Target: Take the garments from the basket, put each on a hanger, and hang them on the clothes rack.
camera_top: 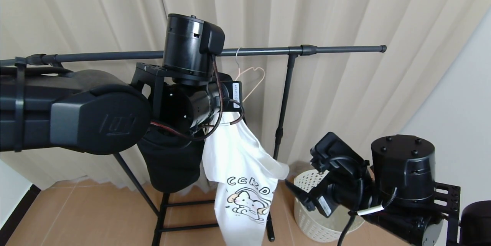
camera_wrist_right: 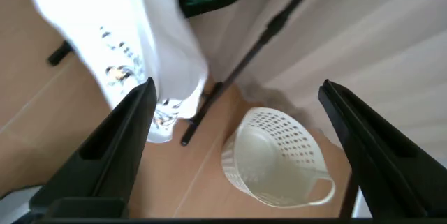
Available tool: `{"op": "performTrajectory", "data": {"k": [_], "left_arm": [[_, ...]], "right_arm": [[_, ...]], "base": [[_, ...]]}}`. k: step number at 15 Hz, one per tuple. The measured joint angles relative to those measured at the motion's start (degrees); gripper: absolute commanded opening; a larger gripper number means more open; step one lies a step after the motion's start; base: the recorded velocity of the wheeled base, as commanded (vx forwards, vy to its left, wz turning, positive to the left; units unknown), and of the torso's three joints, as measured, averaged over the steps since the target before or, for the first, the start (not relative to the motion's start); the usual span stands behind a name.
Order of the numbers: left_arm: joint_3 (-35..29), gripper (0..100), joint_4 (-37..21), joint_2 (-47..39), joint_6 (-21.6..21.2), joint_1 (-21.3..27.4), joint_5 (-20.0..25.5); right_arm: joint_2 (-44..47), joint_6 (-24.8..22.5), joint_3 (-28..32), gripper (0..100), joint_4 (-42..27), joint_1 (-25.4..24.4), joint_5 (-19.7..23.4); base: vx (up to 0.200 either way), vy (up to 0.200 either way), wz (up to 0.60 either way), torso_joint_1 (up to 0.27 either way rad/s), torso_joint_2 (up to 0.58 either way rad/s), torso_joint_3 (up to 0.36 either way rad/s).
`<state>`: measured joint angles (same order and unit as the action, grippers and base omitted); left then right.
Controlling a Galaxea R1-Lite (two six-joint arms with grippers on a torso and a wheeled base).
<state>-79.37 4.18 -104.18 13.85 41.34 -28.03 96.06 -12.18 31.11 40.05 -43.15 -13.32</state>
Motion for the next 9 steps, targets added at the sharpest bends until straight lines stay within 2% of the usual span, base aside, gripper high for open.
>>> {"op": "performTrajectory", "data": {"k": [2,4,7,9], "left_arm": [[-0.1,0,0.0,0.0,-0.3,0.6,-0.2],[-0.1,0,-0.1,0.0,-0.3,1.1,-0.8],[0.2,0,-0.1,0.0,-0.3,1.7,-1.1],[0.4,0,-0.1,0.0,-0.3,1.9,-1.2]], "right_arm": [[0.1,1.4,-1.0,100,2.8,-1.4,4.4],[0.5,5.1,-1.1,100,4.4,-2.6,5.6],[3.7,12.8,1.9,100,11.5,-4.9,4.2],[6.1,14.7,3.3,100,17.6,-5.7,3.2]], "base": [[0.0,0.0,0.0,0.0,0.0,0.0],[0.0,0.0,0.0,0.0,0.0,0.0],[0.0,0.0,0.0,0.0,0.0,0.0],[0.0,0.0,0.0,0.0,0.0,0.0]]}}
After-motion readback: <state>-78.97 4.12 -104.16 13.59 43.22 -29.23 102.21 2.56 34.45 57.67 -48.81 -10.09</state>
